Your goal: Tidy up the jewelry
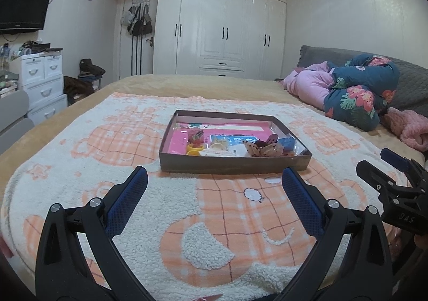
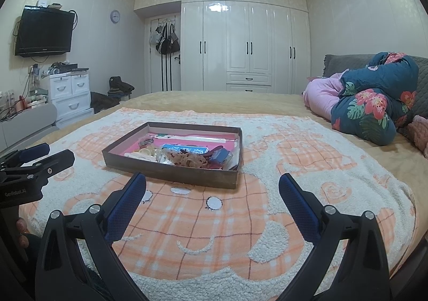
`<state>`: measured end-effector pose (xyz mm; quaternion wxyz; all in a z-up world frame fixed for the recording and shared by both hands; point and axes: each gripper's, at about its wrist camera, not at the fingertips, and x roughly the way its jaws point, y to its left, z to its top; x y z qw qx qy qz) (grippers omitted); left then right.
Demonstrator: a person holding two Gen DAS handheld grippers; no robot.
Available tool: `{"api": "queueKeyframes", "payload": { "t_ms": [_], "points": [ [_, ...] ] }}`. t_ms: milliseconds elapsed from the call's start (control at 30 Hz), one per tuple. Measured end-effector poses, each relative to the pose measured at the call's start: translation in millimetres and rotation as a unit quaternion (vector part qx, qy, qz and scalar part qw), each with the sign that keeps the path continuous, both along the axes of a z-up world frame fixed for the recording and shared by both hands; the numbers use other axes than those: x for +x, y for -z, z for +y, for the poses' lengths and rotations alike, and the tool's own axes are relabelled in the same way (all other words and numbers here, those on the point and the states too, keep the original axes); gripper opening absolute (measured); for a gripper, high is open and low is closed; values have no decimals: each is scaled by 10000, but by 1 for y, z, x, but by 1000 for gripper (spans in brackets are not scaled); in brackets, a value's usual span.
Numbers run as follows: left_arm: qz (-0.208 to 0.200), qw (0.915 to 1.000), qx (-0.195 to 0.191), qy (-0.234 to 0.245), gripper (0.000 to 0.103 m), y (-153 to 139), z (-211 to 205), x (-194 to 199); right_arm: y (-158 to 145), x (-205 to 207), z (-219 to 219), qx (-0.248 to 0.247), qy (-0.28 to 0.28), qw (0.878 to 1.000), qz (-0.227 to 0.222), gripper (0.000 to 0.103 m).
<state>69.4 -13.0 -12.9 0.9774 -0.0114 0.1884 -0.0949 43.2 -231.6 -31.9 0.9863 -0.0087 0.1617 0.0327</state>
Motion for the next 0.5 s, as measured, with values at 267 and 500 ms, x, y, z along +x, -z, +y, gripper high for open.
{"api": "queueKeyframes", "payload": {
  "t_ms": [267, 500],
  "points": [
    [91, 9999, -39, -19, 92, 3, 3, 4, 4, 3, -2, 20, 28, 10000, 65, 97],
    [414, 9986, -255, -221, 92, 8, 19, 21, 6, 22, -20, 195, 214, 9993, 257, 97]
  ]
}}
